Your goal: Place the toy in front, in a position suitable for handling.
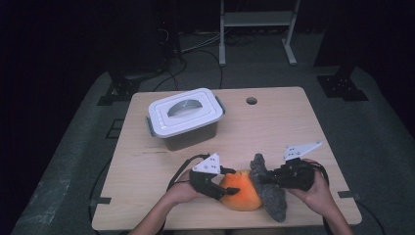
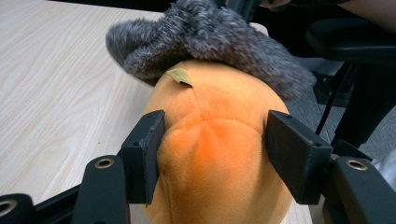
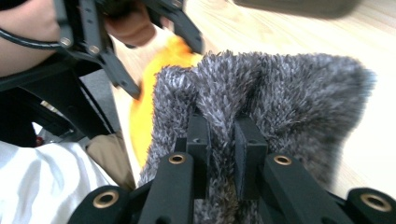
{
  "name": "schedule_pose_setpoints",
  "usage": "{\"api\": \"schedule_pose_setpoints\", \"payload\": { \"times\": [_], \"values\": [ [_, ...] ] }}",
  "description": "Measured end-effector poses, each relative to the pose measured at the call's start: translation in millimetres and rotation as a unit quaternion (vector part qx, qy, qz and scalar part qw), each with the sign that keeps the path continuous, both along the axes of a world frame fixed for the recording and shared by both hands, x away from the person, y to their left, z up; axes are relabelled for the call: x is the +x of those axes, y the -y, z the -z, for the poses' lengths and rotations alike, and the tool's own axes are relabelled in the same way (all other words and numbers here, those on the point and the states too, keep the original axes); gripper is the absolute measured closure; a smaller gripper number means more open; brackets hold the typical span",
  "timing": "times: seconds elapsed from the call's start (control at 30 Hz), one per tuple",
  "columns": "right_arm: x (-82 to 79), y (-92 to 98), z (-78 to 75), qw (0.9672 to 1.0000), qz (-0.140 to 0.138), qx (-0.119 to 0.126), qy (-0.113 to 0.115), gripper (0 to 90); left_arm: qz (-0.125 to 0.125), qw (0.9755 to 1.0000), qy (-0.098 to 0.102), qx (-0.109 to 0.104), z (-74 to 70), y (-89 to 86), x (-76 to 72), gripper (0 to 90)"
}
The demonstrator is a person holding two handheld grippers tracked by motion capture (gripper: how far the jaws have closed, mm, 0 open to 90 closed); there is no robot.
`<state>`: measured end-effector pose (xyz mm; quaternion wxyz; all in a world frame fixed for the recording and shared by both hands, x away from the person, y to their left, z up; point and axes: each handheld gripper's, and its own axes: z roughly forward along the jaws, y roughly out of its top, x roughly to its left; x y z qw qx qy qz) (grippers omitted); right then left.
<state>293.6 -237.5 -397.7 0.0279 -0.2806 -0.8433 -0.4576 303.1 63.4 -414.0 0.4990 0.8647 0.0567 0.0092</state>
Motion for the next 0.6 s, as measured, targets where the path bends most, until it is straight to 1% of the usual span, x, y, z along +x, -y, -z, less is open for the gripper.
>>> {"api": "schedule_pose_setpoints", "payload": {
  "times": [0.1, 0.2, 0.3, 0.4, 0.47, 0.5, 0.53, 0.6],
  "values": [
    [2.6, 5.5, 2.3, 0.9999, 0.012, 0.006, -0.006, 77.9, 0.000, 1.0000, 0.002, 0.000, -0.4, -0.1, 0.1, 38.2],
    [3.5, 3.3, 4.8, 0.9999, 0.003, 0.008, -0.014, 77.9, -0.004, 0.9999, 0.015, 0.005, -2.3, -0.1, -0.5, 40.9],
    [1.6, 1.0, 4.8, 0.9998, -0.002, 0.010, -0.019, 77.9, -0.013, 0.9998, 0.016, 0.005, -3.6, -3.3, 2.3, 40.9],
    [-2.2, -3.9, 6.4, 0.9995, -0.014, 0.015, -0.025, 78.0, -0.016, 0.9999, -0.001, 0.001, -2.7, -7.4, 6.0, 37.4],
    [-4.6, -7.7, 6.4, 0.9994, -0.022, 0.011, -0.024, 78.0, -0.015, 0.9997, -0.020, 0.006, -3.0, -7.4, 7.0, 30.7],
    [-5.6, -9.4, 6.2, 0.9993, -0.024, 0.010, -0.025, 78.0, -0.016, 0.9996, -0.021, 0.007, -3.4, -6.7, 6.6, 26.9],
    [-6.3, -10.7, 6.1, 0.9993, -0.027, 0.008, -0.023, 78.0, -0.011, 0.9996, -0.027, 0.004, -3.5, -5.4, 5.7, 25.5],
    [-7.5, -13.2, 5.9, 0.9991, -0.035, 0.007, -0.024, 78.0, 0.001, 0.9992, -0.038, 0.008, -3.2, -1.3, 3.8, 22.5]
  ]
}}
